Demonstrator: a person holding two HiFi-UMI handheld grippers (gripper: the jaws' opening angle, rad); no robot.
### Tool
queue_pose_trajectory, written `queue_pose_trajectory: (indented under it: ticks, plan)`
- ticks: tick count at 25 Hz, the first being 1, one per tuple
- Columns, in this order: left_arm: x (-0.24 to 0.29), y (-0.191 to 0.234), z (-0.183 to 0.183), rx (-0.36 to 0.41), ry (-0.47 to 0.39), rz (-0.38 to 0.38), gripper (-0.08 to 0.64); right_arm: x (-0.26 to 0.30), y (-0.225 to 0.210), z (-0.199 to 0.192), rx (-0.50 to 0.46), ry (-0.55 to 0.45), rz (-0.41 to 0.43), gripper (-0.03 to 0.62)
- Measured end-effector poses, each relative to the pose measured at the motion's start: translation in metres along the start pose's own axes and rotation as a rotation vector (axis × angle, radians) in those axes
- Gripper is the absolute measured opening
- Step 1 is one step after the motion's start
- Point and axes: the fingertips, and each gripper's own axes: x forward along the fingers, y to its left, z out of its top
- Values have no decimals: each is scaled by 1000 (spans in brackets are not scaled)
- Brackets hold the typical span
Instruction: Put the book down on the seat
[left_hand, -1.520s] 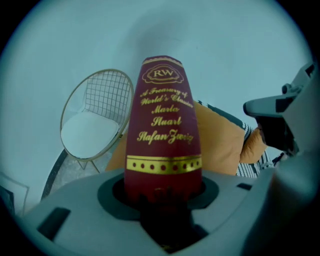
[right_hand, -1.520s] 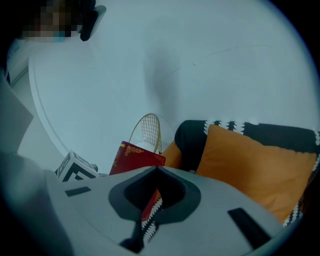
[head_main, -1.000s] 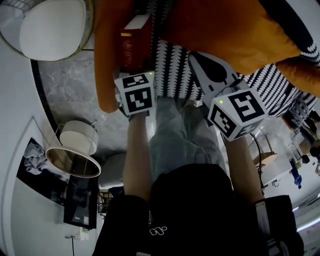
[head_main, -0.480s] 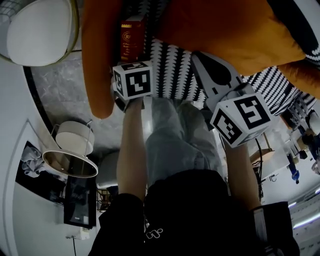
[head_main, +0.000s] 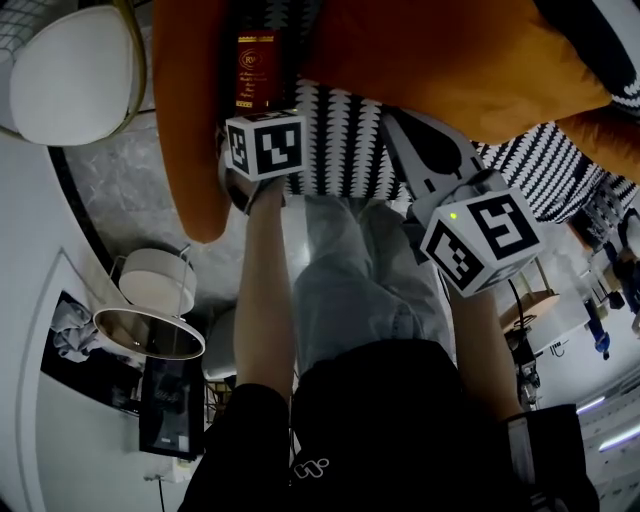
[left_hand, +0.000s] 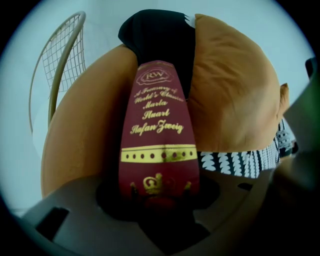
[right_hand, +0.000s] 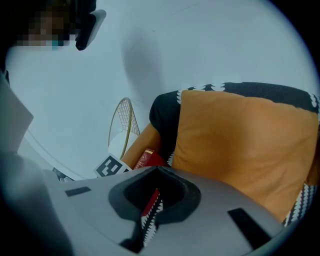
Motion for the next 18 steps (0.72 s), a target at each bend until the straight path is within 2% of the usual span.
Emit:
queue_pose_trajectory:
  ticks: [5, 7, 11, 15, 18]
  plan:
    - [-2, -4, 0, 6, -2, -32, 230, -9, 7, 4, -12, -18, -1, 11]
    - [-7, -7, -2, 9, -3, -40, 282, -15, 12, 8, -22, -25, 1, 11]
    - [-32, -9, 4, 51, -56, 2, 285, -26, 24, 21, -45, -42, 10, 11]
    - [-60, -13, 0, 62, -100, 1, 287, -37, 42, 22, -47, -49, 28, 11]
    - [-85, -13, 5, 104, -139, 50, 287, -50, 50, 22, -35, -59, 38, 11]
